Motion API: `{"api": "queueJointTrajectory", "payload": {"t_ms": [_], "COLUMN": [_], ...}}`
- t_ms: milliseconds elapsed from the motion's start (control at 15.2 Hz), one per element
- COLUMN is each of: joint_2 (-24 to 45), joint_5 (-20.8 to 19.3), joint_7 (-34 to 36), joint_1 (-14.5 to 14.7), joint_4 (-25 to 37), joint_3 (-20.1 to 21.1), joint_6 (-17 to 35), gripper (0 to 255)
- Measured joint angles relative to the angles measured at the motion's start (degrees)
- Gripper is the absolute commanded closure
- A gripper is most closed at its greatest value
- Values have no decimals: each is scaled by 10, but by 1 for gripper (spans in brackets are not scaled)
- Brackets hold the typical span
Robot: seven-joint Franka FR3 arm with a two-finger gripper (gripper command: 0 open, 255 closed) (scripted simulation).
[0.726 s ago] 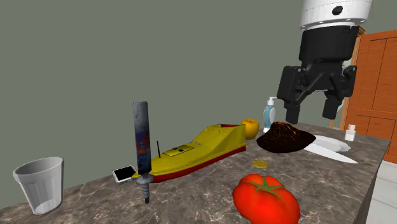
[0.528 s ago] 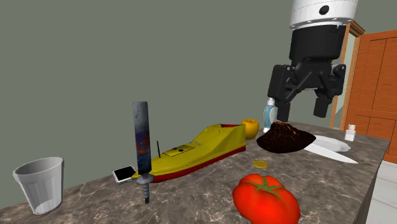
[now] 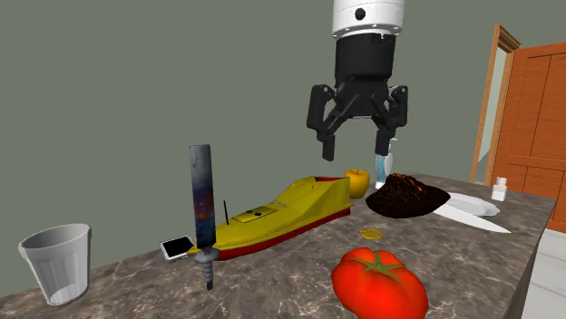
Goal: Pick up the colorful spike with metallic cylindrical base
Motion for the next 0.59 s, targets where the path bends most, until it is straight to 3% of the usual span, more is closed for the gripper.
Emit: {"api": "queueJointTrajectory", "payload": {"t_ms": [594], "joint_2": [159], "joint_5": [6], "joint_7": [91], "joint_1": [20], "joint_4": [159], "joint_3": [84], "joint_6": [-14], "gripper": [0]}}
